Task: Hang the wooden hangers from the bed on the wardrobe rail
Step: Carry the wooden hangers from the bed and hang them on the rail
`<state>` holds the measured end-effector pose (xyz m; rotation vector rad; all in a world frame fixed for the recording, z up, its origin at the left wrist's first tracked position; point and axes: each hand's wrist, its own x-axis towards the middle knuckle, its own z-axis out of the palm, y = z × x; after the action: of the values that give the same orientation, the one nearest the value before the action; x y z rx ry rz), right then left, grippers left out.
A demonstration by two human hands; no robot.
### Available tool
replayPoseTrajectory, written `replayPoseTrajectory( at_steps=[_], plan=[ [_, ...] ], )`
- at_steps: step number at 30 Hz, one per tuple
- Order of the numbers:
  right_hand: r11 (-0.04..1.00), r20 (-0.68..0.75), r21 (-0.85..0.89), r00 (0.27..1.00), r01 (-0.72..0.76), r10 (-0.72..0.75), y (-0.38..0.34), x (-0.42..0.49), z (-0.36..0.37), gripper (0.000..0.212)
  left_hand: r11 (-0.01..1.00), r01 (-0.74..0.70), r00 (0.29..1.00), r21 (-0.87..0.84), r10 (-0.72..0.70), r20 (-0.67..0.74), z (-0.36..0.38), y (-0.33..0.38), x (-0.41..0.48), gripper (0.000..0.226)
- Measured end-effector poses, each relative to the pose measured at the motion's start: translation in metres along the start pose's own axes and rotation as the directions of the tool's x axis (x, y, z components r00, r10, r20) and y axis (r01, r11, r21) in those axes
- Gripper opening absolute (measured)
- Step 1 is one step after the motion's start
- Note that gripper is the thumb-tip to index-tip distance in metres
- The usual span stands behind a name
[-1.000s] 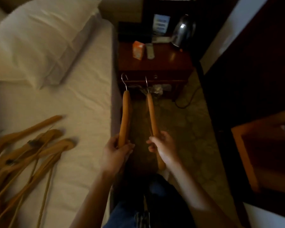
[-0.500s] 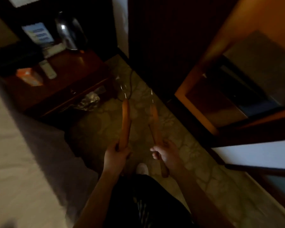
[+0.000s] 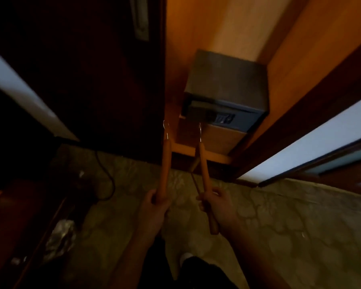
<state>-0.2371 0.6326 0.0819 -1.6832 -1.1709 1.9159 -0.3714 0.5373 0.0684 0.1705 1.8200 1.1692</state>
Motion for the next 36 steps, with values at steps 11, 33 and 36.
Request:
replayPoseTrajectory(
  at_steps=[11,33,36],
  plan=[
    [0.927,-0.142,0.205,0.947,0.313,-0.289,-0.143,0.031,0.006,0.009,0.937,-0.346,0.91,0.055,0.32,0.265,0.034,0.176,0.051,0.018],
    [0.572,0.028,0.23,0.582,0.787,-0.813,-0.56,0.05,-0.089,0.007,0.554,-0.795,0.567,-0.247,0.823,0.022,0.194,0.55,0.048,0.011],
    [0.515,0.074,0.231,0.513,0.825,-0.855,-0.6,0.037,-0.09,0.007,0.49,-0.827,0.509,-0.276,0.861,0.005,0.192,0.592,0.037,0.007]
  ],
)
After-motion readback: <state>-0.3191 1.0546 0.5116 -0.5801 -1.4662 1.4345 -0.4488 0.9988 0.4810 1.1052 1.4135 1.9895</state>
